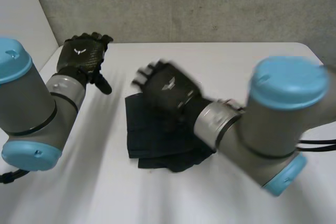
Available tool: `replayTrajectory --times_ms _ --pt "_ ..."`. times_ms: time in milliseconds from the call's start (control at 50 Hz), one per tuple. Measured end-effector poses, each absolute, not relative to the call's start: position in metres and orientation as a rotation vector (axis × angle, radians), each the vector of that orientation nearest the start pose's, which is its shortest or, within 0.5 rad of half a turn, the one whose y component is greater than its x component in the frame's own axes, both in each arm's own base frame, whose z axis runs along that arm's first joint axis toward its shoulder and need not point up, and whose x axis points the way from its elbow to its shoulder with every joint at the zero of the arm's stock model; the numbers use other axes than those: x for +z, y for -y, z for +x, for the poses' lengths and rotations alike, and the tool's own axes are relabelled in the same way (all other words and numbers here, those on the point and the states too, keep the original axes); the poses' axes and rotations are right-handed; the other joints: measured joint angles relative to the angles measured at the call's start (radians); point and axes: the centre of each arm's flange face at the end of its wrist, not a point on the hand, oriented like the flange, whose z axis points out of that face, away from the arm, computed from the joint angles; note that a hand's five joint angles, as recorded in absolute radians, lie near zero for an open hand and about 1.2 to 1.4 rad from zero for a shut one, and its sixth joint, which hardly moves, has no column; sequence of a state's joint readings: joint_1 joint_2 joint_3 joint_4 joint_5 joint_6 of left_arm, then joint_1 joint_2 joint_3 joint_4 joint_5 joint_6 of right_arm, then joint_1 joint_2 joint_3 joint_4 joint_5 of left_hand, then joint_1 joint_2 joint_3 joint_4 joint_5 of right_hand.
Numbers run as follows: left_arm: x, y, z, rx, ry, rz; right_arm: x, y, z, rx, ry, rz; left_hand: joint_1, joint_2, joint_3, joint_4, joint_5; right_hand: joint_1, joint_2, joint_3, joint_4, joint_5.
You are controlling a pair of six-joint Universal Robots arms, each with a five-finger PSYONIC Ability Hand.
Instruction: Fold the shorts.
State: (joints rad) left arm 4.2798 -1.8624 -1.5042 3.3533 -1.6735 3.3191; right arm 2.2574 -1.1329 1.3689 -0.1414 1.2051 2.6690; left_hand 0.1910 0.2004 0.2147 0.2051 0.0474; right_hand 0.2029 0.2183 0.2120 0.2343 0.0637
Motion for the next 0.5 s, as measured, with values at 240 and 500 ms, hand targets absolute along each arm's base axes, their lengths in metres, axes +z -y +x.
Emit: replayTrajectory --times_ms 240,500 --pt "0.197 0.247 -0.327 -2.009 -2.654 0.816 0.204 0.277 0.333 -1.469 -2.025 -0.841 0.0 0.0 0.0 0.0 0.0 0.0 0.0 0.0 0.0 0.0" --pt "0.141 0.234 -0.315 -1.511 -2.771 0.838 0.139 0.279 0.332 -1.275 -2.26 -1.091 0.0 -0.005 -0.009 0.0 0.0 -0.016 -0.005 -0.016 0.0 0.0"
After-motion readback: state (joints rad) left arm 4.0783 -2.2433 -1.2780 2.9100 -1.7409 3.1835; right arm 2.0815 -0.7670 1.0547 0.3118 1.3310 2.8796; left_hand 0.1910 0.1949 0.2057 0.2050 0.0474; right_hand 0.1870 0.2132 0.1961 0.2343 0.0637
